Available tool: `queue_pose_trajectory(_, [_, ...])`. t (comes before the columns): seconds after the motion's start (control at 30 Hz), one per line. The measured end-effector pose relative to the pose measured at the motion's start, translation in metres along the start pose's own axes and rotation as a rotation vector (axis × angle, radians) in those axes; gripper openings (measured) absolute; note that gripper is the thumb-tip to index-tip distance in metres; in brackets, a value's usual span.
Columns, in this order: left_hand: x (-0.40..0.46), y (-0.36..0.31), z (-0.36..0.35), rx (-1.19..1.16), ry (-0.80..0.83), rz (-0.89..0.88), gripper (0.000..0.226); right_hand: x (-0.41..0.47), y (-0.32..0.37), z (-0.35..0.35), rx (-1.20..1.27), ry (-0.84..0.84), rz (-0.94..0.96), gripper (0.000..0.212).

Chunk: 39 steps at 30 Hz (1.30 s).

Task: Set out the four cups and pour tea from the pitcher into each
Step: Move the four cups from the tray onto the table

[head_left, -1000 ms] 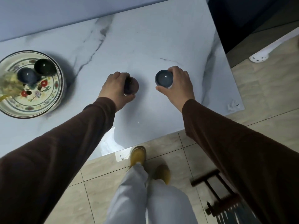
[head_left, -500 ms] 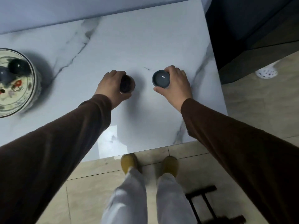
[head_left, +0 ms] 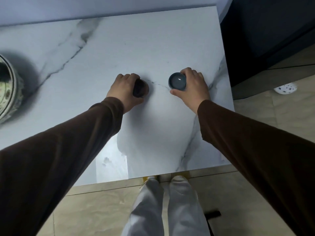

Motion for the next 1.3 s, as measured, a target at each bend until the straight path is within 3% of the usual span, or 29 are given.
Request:
queue_pose_trajectory(0.6, [0.042,-0.025,-0.017,0.021,-0.027,0.011,0.067,0.040,-0.011,-0.006,-0.040,0.030,0.095,0.064])
queue_pose_trajectory(0.8, [0.032,-0.029,-0.008,0.025,-0.023,0.025,0.081,0.033,-0.003,0.006,-0.111,0.046,0.108,0.083])
queue_pose_trajectory(0.97, [-0.005,-0.016,0.016,0.103,-0.073,0.021,0.081,0.004,0.029,0.028,-0.182,-0.069,0.229,0.063])
queue_pose_trajectory(1.3, [-0.126,0.058,0.066,0.093,-0.100,0.055,0.074,-0.099,0.144,-0.007,-0.158,-0.011,0.271,0.042])
Point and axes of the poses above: each hand's wrist, its own x-axis towards the middle knuckle, its own z-axis out of the back of the hand, y = z × x, the point moved 4 cm from there along x, towards the middle knuckle, and after that the axes turned 9 degrees about -z, right-handed, at the moved point
